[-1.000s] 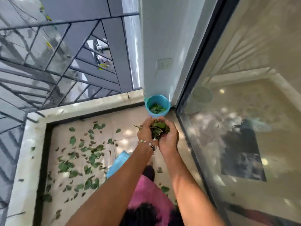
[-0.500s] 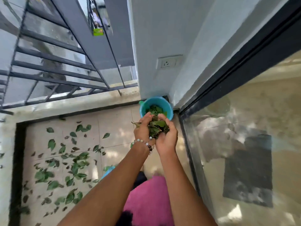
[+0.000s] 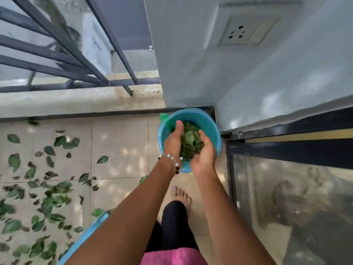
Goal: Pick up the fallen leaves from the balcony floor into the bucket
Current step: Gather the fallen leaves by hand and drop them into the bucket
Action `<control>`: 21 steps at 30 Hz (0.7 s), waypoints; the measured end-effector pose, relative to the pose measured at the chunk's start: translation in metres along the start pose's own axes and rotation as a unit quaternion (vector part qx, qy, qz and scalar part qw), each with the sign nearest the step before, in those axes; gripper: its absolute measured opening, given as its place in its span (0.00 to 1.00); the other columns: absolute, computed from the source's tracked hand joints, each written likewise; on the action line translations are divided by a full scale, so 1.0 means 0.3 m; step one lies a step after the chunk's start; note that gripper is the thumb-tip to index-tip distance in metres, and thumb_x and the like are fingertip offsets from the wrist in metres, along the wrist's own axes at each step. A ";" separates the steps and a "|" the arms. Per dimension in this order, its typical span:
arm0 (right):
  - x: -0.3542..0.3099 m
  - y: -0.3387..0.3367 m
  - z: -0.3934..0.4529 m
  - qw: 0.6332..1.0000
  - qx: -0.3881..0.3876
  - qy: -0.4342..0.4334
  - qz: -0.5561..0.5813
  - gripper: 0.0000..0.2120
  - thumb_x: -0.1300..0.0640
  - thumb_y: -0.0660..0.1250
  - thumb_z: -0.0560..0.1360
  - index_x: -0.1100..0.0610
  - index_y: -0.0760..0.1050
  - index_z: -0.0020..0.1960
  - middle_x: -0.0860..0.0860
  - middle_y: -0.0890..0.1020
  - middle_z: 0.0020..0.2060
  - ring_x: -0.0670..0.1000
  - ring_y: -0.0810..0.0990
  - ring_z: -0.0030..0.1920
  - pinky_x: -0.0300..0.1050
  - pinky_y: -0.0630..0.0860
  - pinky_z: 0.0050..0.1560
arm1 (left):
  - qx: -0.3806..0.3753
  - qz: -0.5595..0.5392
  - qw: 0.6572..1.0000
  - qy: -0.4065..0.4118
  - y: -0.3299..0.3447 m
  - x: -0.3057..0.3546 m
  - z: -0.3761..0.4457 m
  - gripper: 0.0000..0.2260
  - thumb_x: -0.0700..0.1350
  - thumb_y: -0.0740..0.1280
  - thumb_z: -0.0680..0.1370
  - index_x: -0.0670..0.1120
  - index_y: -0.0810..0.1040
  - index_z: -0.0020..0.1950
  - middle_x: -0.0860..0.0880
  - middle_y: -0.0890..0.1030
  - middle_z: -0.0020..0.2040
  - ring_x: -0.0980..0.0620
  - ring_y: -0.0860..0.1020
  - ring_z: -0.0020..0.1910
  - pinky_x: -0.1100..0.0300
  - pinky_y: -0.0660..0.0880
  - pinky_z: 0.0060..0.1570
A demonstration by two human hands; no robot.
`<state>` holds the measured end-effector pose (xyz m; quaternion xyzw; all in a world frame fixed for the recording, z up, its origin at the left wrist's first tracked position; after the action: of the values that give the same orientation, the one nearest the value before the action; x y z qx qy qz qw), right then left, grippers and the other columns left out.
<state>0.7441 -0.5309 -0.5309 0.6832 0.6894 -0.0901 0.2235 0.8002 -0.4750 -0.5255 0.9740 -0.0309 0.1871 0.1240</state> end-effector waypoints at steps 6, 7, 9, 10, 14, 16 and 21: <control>0.020 -0.033 0.084 0.991 0.073 0.030 -0.107 0.16 0.53 0.62 0.81 0.56 0.71 0.67 0.49 0.75 0.51 0.47 0.73 0.48 0.39 0.70 0.45 | 0.057 -0.005 0.997 -0.047 0.042 0.055 -0.080 0.28 0.62 0.48 0.82 0.46 0.65 0.76 0.46 0.71 0.72 0.46 0.66 0.72 0.52 0.65 0.65; 0.015 -0.035 0.067 0.991 0.076 0.033 -0.106 0.16 0.54 0.61 0.81 0.57 0.71 0.67 0.50 0.75 0.53 0.47 0.73 0.50 0.39 0.69 0.46 | 0.062 -0.008 0.997 -0.047 0.034 0.062 -0.089 0.28 0.61 0.47 0.82 0.46 0.62 0.77 0.46 0.64 0.76 0.46 0.61 0.75 0.53 0.62 0.68; -0.003 -0.035 0.012 0.990 0.086 0.034 -0.108 0.15 0.55 0.62 0.81 0.58 0.71 0.66 0.51 0.75 0.55 0.48 0.72 0.53 0.39 0.69 0.49 | 0.071 -0.037 0.995 -0.066 0.054 0.098 -0.174 0.26 0.60 0.47 0.83 0.47 0.62 0.77 0.48 0.65 0.75 0.47 0.61 0.75 0.54 0.62 0.66; -0.015 -0.034 -0.026 0.989 0.090 0.031 -0.111 0.15 0.54 0.62 0.81 0.59 0.72 0.65 0.51 0.75 0.54 0.48 0.72 0.53 0.40 0.68 0.51 | 0.067 -0.053 0.994 -0.071 0.047 0.106 -0.194 0.24 0.59 0.47 0.83 0.48 0.65 0.74 0.49 0.71 0.69 0.47 0.66 0.72 0.54 0.66 0.61; -0.067 -0.015 -0.209 0.990 0.064 0.011 -0.128 0.06 0.55 0.64 0.80 0.57 0.75 0.52 0.51 0.77 0.46 0.46 0.75 0.43 0.41 0.72 0.52 | 0.071 0.004 0.997 -0.041 -0.010 0.159 -0.331 0.15 0.58 0.55 0.83 0.50 0.75 0.54 0.51 0.73 0.46 0.54 0.74 0.43 0.57 0.65 0.40; -0.106 0.004 -0.322 0.987 0.044 -0.007 -0.154 0.06 0.56 0.65 0.79 0.56 0.74 0.44 0.51 0.76 0.39 0.45 0.75 0.37 0.37 0.75 0.42 | 0.093 0.093 0.991 -0.017 -0.040 0.169 -0.430 0.14 0.54 0.58 0.82 0.47 0.76 0.58 0.50 0.77 0.51 0.52 0.77 0.46 0.56 0.68 0.43; -0.245 0.096 -0.674 0.965 -0.010 -0.046 -0.257 0.03 0.62 0.63 0.79 0.57 0.74 0.48 0.54 0.80 0.37 0.48 0.78 0.33 0.40 0.76 0.36 | 0.142 0.256 0.954 0.059 -0.122 0.229 -0.817 0.09 0.48 0.63 0.80 0.45 0.79 0.49 0.43 0.83 0.46 0.48 0.78 0.33 0.64 0.67 0.26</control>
<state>0.7325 -0.5090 -0.3153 0.4756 0.8317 -0.1695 0.2310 0.7804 -0.3786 -0.2880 0.9281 -0.2453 0.2722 -0.0660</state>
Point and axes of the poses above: each hand's wrist, its own z-axis towards the middle knuckle, its own y-axis out of the palm, x = y × z, the point moved 2 cm from there along z, towards the middle knuckle
